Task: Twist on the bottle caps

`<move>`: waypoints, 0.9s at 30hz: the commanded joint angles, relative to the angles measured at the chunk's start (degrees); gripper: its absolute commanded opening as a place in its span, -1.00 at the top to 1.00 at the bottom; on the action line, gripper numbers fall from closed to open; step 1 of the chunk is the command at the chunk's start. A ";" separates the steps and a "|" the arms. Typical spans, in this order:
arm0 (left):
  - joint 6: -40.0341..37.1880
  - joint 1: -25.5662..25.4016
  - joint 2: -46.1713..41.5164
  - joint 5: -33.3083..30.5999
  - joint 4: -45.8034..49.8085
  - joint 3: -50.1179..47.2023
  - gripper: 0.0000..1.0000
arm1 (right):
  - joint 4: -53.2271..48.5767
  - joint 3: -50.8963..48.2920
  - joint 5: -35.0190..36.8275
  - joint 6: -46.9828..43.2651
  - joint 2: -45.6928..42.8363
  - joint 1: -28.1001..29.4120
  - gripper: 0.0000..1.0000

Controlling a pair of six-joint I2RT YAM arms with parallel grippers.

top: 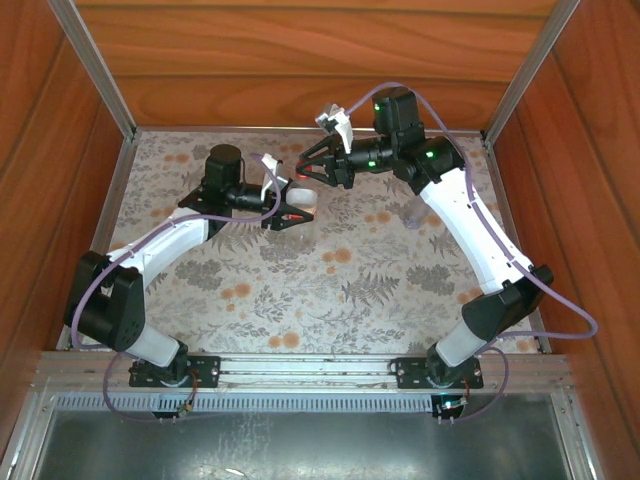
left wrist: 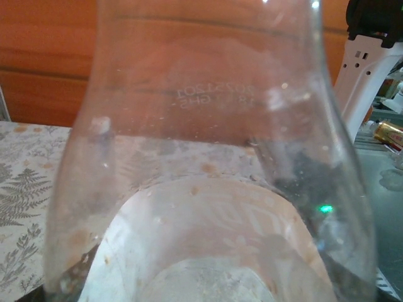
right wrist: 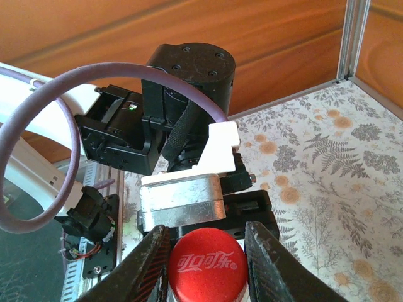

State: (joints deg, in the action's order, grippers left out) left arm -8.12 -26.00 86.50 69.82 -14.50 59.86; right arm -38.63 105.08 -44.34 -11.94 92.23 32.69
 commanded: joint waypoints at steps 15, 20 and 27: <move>-0.02 -1.61 1.38 -39.63 -0.79 7.15 -0.13 | 9.90 -9.36 40.45 15.09 -1.30 7.82 0.42; -2.31 -3.51 1.43 -49.78 -1.23 7.27 -0.13 | 14.53 -11.74 54.19 25.29 -0.37 12.11 0.46; -3.20 -4.04 1.18 -53.55 -1.56 6.43 -0.13 | 14.10 -9.63 59.90 27.76 1.79 14.25 0.40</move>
State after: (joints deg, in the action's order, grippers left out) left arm -11.22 -29.69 88.18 20.34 -10.92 63.92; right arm -18.72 95.68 13.76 14.48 91.98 45.74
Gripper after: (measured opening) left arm 0.569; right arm 0.312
